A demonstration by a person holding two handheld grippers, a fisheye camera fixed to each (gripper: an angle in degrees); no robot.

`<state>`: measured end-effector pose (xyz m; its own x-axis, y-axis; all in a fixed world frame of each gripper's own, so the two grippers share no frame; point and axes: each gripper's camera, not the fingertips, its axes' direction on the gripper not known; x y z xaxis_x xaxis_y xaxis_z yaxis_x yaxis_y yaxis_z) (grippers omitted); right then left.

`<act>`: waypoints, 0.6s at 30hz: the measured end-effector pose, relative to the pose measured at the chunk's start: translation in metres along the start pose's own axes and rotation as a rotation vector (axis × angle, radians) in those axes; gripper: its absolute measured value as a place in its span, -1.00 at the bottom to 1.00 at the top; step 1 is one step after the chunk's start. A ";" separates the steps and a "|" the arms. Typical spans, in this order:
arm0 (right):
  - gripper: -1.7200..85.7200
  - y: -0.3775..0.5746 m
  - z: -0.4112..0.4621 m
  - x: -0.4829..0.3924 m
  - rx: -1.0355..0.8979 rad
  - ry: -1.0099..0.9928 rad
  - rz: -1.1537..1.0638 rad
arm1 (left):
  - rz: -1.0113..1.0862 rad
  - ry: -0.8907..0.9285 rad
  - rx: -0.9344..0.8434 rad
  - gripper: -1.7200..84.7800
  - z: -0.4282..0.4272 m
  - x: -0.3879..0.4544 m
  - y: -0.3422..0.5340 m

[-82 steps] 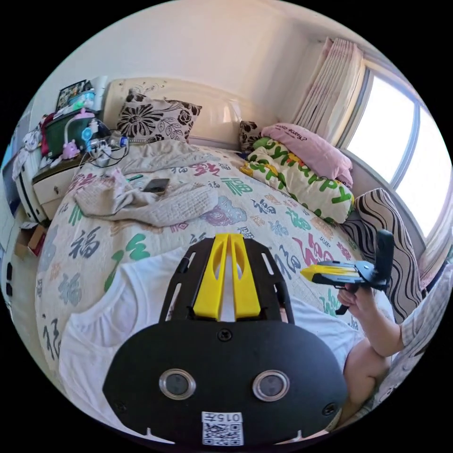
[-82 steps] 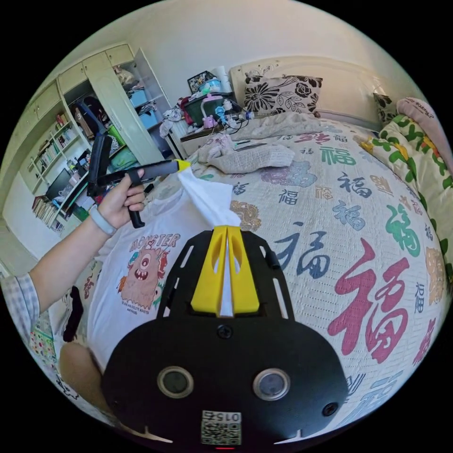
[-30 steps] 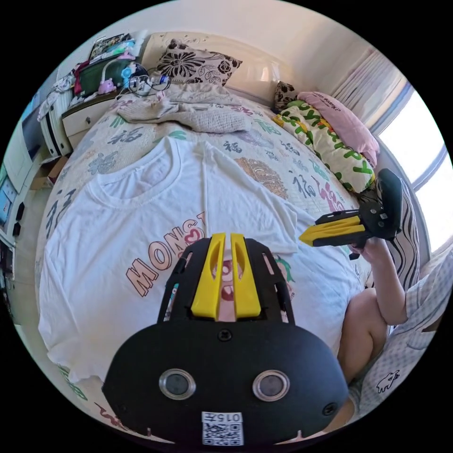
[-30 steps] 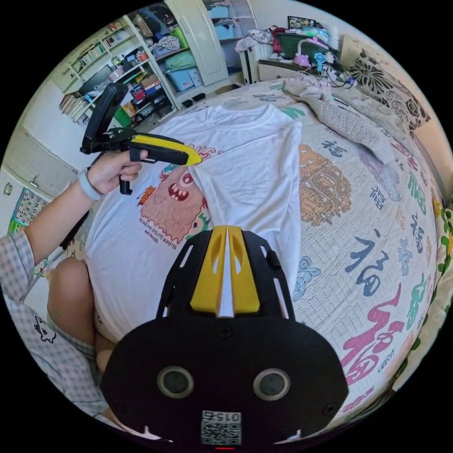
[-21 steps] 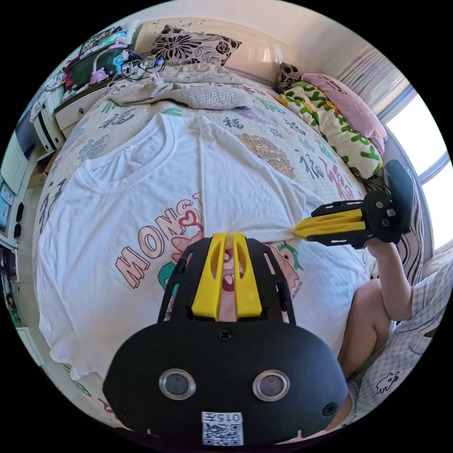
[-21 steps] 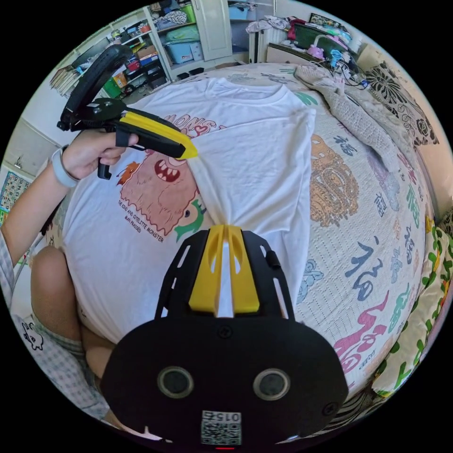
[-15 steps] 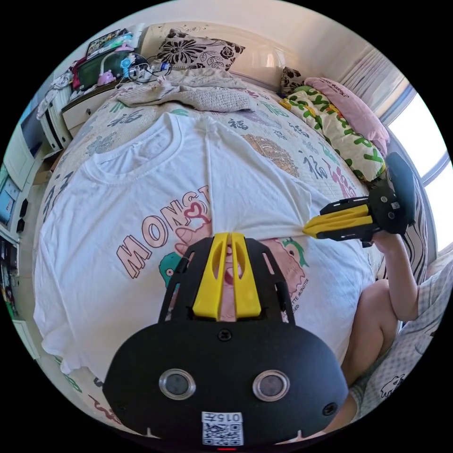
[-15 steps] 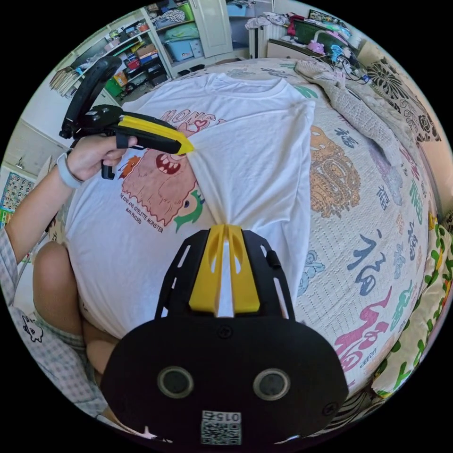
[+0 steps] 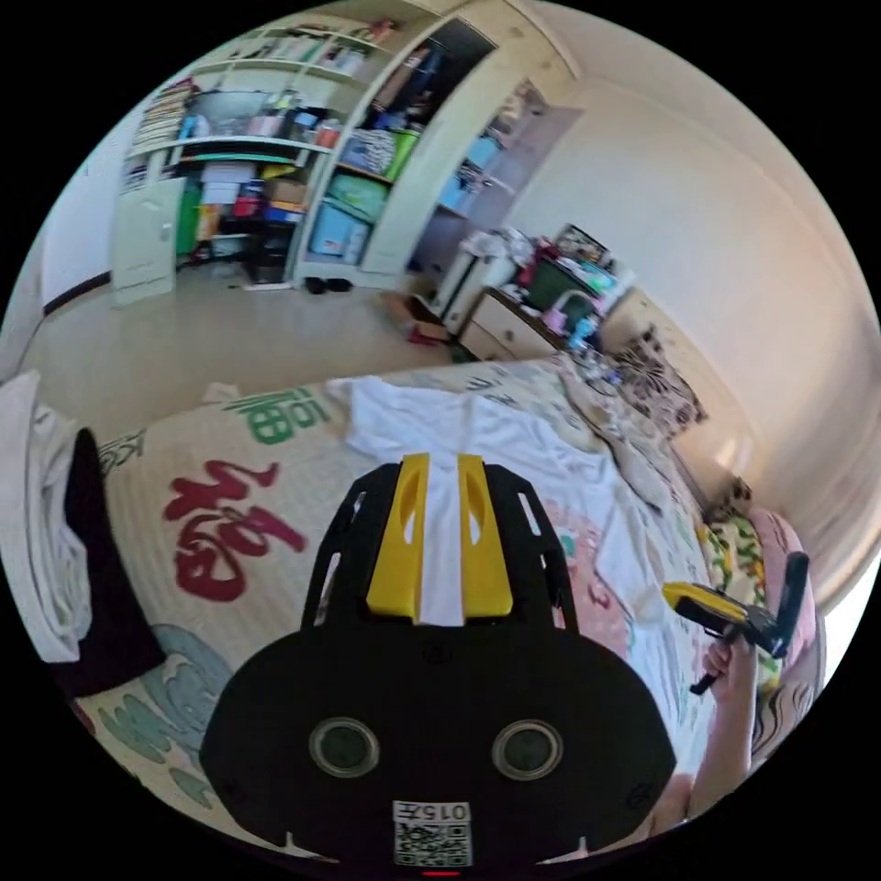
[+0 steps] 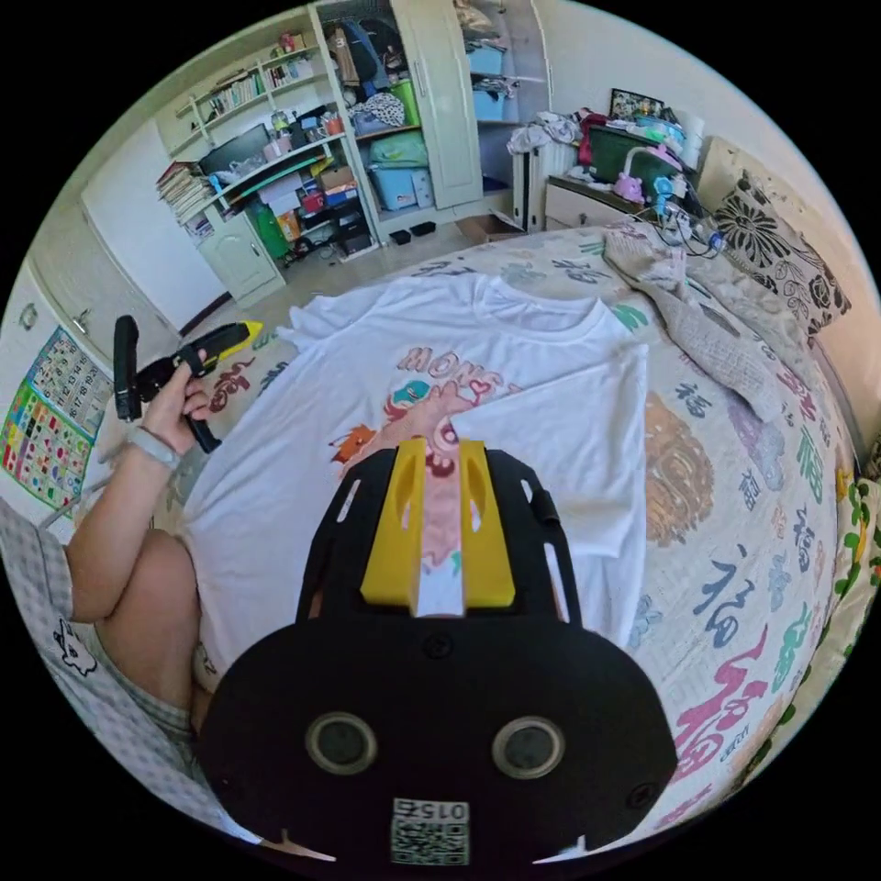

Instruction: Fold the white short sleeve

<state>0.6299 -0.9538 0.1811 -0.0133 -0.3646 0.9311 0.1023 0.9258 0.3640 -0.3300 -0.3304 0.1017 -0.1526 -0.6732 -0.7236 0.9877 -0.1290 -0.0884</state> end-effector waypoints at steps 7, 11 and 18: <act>-0.80 -0.176 0.064 -0.119 -0.084 -0.204 -0.274 | -0.098 0.016 -0.023 -0.76 0.005 -0.065 -0.029; -0.78 -0.266 0.134 -0.181 -0.247 -0.269 -0.297 | -0.018 0.048 -0.122 -0.73 0.021 -0.071 -0.039; -0.71 -0.322 0.214 -0.246 -0.453 -0.080 -0.270 | -0.135 0.155 -0.206 -0.95 0.009 -0.105 -0.030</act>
<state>0.3873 -1.1410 -0.1601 -0.1728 -0.5588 0.8111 0.5038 0.6575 0.5603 -0.3441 -0.2625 0.1860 -0.2920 -0.5384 -0.7905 0.9472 -0.0486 -0.3168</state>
